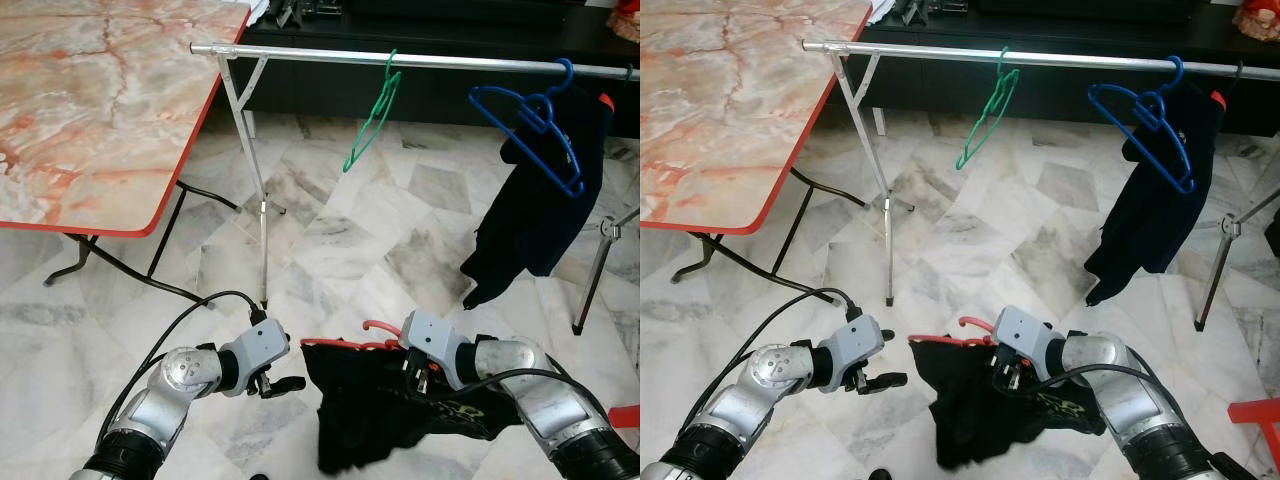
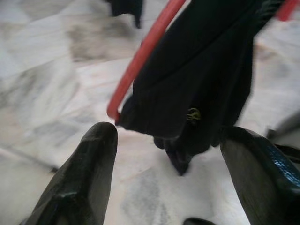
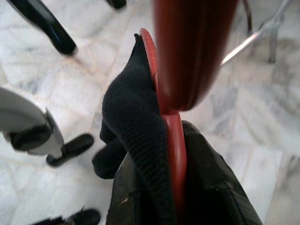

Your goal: Hang hanger

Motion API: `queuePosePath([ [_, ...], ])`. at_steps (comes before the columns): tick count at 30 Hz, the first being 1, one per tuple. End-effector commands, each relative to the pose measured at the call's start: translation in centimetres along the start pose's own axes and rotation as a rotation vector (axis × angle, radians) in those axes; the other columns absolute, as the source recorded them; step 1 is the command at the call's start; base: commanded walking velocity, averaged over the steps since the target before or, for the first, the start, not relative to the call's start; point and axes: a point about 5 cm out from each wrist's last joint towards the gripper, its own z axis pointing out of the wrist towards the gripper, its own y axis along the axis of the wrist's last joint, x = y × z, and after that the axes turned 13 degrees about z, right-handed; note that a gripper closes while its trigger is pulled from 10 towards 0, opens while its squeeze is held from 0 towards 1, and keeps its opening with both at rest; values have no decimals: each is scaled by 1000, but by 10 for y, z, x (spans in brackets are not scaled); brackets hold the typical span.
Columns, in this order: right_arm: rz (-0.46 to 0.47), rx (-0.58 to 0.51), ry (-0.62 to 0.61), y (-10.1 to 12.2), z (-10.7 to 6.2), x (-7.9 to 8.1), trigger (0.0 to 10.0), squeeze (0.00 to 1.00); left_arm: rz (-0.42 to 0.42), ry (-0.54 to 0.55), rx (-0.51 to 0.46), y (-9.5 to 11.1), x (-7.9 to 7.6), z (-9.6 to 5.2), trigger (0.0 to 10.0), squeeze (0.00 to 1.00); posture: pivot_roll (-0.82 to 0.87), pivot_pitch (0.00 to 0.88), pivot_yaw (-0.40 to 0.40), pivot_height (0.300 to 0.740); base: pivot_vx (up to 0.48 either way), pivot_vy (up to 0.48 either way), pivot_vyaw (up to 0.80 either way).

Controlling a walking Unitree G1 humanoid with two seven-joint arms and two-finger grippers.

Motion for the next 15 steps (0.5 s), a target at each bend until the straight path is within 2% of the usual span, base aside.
queuePosePath([
  [1,-6,-34,9,5,-5,1,10000,0,-6,12,22,-6,-5,1,10000,1000,-8,217,-31,740,0,0,0],
  [5,-14,-53,26,9,-7,7,10000,0,-16,79,32,-9,-4,2,10000,1000,-8,213,-30,740,0,0,0],
  [7,-19,-61,34,12,-7,11,10000,0,-86,147,5,-7,-2,5,10000,1000,-8,214,-31,740,0,0,0],
  [8,-19,-61,34,12,-7,11,10000,0,-86,147,5,-7,-2,5,10000,1000,-8,214,-31,740,0,0,0],
  [9,-22,-67,39,13,-6,12,10000,0,-123,192,3,-6,0,7,10000,1000,-6,219,-32,740,0,0,0],
  [10,-23,-72,40,15,-6,13,10000,0,-242,221,-25,-5,2,11,10000,0,-6,221,-32,740,0,0,0],
  [12,-25,-77,42,17,-6,14,10000,0,-322,246,-34,-5,3,13,10000,0,-6,221,-32,740,0,0,0],
  [13,-26,-81,41,18,-6,15,10000,0,-400,260,-25,-8,2,15,10000,0,-6,224,-32,740,0,0,0],
  [15,-27,-82,40,19,-6,15,10000,0,-410,266,-27,-8,2,15,10000,0,-8,225,-31,740,0,0,0],
])
